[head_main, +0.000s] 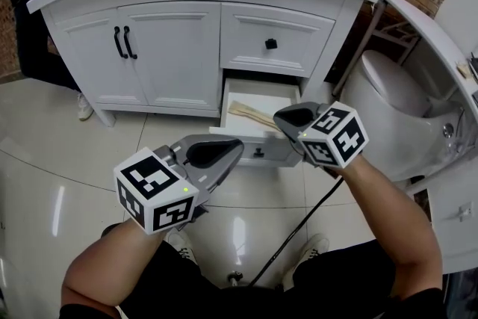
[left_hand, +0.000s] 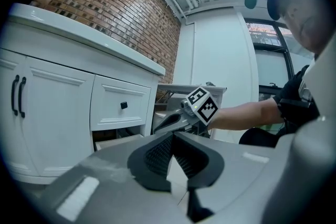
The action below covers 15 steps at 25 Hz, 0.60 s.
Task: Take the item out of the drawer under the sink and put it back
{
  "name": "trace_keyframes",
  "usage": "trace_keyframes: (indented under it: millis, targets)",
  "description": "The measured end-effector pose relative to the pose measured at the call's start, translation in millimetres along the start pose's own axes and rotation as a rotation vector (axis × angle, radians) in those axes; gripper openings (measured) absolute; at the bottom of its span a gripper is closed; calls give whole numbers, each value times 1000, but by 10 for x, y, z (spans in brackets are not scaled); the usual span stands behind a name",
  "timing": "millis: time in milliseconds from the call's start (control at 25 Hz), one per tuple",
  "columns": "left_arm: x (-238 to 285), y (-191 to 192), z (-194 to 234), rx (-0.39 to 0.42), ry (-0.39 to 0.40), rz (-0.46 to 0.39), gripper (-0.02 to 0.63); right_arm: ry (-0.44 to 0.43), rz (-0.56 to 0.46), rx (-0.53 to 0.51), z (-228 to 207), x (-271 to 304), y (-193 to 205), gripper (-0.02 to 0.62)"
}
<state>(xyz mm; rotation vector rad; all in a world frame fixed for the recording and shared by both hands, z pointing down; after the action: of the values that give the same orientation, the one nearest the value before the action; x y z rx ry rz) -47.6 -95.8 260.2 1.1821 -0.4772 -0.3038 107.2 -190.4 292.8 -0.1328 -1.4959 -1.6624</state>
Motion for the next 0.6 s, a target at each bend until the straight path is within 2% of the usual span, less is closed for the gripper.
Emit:
trace_keyframes:
  millis: [360,600]
  targets:
    - [54,22,-47,26,2,15,5,5,-165,125,408,-614,-206,8]
    - [16,-26,-34,23,-4,-7,5,-12,-253,156,617,-1040,-405,8]
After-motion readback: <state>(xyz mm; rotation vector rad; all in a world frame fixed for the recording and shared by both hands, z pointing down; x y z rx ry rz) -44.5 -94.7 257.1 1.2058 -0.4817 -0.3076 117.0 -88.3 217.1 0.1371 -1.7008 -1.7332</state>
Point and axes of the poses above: the fingertips, and each gripper's own axes: x forward along the fingers, z to its left, y out of its underside, the point moved 6 cm from there along -x, backward along the fingers, and after that the axes turned 9 degrees about -x, right-handed, at the moved point
